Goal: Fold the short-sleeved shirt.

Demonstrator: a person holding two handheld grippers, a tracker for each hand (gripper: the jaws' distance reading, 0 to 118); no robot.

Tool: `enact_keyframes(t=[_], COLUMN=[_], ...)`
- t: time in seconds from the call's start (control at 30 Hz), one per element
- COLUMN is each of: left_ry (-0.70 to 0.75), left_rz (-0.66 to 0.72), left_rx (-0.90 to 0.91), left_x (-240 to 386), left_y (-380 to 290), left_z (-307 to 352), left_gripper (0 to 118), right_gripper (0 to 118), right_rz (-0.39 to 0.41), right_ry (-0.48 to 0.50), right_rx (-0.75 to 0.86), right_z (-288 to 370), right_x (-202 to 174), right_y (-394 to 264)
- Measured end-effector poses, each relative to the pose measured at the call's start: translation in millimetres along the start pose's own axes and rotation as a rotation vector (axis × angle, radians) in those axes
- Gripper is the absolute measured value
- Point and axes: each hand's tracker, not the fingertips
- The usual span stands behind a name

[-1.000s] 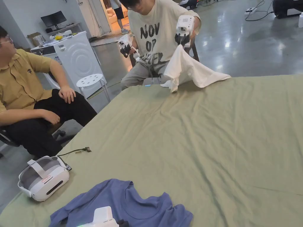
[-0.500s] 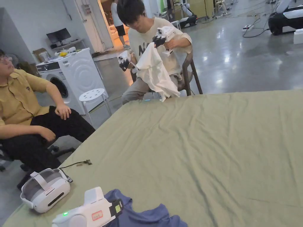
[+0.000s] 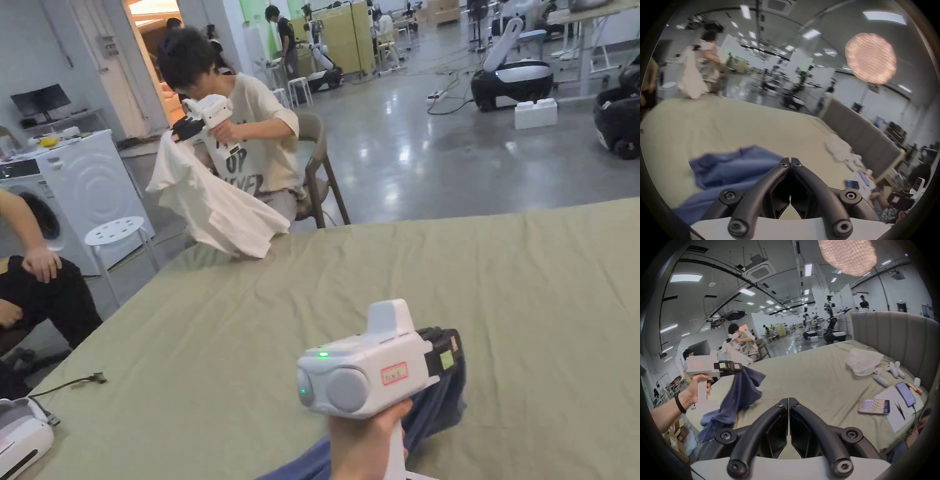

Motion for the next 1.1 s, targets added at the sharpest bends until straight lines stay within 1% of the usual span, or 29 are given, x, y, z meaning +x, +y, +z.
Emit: enact_keyframes(t=[0.07, 0.13, 0.23, 0.27, 0.3, 0.37, 0.4, 0.47, 0.5, 0.53, 0.57, 0.6, 0.63, 0.73, 0.83, 0.9, 0.93, 0.97, 1.0, 1.07, 1.1], left_ry=[-0.087, -0.130, -0.222, -0.262, -0.289, -0.347, -0.351, -0.362, -0.357, -0.348, -0.336, -0.344, -0.336, -0.258, -0.152, -0.030, 0.053, 0.136, 0.198, 0.261, 0.271], left_rz=[-0.008, -0.035, -0.007, -0.036, -0.048, -0.023, 0.000, 0.002, 0.003, 0.001, -0.002, 0.003, -0.008, -0.088, -0.197, -0.328, -0.418, -0.476, -0.500, -0.458, -0.441], left_rx=[-0.055, -0.133, -0.271, -0.323, -0.368, -0.440, -0.464, -0.493, -0.492, -0.498, -0.491, -0.484, -0.457, -0.306, -0.106, 0.020, 0.085, 0.148, 0.203, 0.279, 0.326], left_x=[43.9, 81.0, 125.2, 138.7, 151.0, 170.4, 177.3, 185.6, 184.8, 182.7, 176.9, 171.1, 163.0, 139.3, 117.5, 111.3, 109.4, 107.9, 105.2, 102.1, 100.9], left_y=[-31.8, -73.6, -142.6, -163.5, -184.2, -221.5, -235.7, -256.1, -259.8, -258.9, -255.2, -247.5, -236.6, -180.8, -120.0, -90.5, -80.2, -75.0, -69.9, -65.7, -65.2], left_z=[-29.7, -54.3, -74.9, -78.4, -81.0, -82.9, -82.0, -79.5, -76.9, -74.8, -71.6, -67.9, -59.9, -27.8, 26.4, 67.8, 87.5, 107.1, 127.1, 163.2, 180.7], left_gripper=[0, 0, 0, 0, 0, 0, 0, 0, 4, 19, 43, 75, 84, 84, 84, 84, 84, 84, 84, 83, 80], right_gripper=[0, 0, 0, 0, 0, 0, 0, 0, 0, 0, 0, 0, 0, 0, 0, 0, 0, 0, 0, 0, 0], right_rz=[-0.033, -0.059, -0.072, -0.074, -0.075, -0.074, -0.071, -0.067, -0.066, -0.064, -0.061, -0.055, -0.047, -0.028, 0.001, 0.024, 0.030, 0.038, 0.046, 0.067, 0.080], right_ry=[-0.052, -0.078, -0.118, -0.126, -0.134, -0.149, -0.152, -0.156, -0.155, -0.153, -0.150, -0.147, -0.143, -0.114, -0.085, -0.078, -0.071, -0.060, -0.052, -0.041, -0.037], right_rx=[0.018, 0.020, 0.018, 0.016, 0.013, 0.004, 0.002, -0.002, -0.003, -0.004, -0.005, -0.003, 0.003, 0.031, 0.057, 0.068, 0.073, 0.081, 0.091, 0.116, 0.129], right_z=[11.4, 20.6, 31.7, 34.7, 36.6, 40.2, 41.5, 41.9, 41.5, 41.1, 40.2, 39.3, 38.3, 33.3, 27.1, 22.8, 21.3, 19.8, 18.9, 18.6, 19.3], right_x=[14.2, 26.3, 38.8, 41.9, 47.3, 52.2, 52.7, 52.2, 52.1, 52.0, 51.1, 49.9, 48.6, 46.0, 39.6, 34.4, 32.2, 31.2, 28.9, 23.9, 21.4], right_y=[-1.1, -3.2, -8.7, -10.5, -15.0, -19.7, -21.1, -20.9, -21.0, -20.9, -20.7, -19.9, -18.5, -14.4, -6.5, 0.2, 3.7, 6.5, 9.6, 15.1, 18.0])
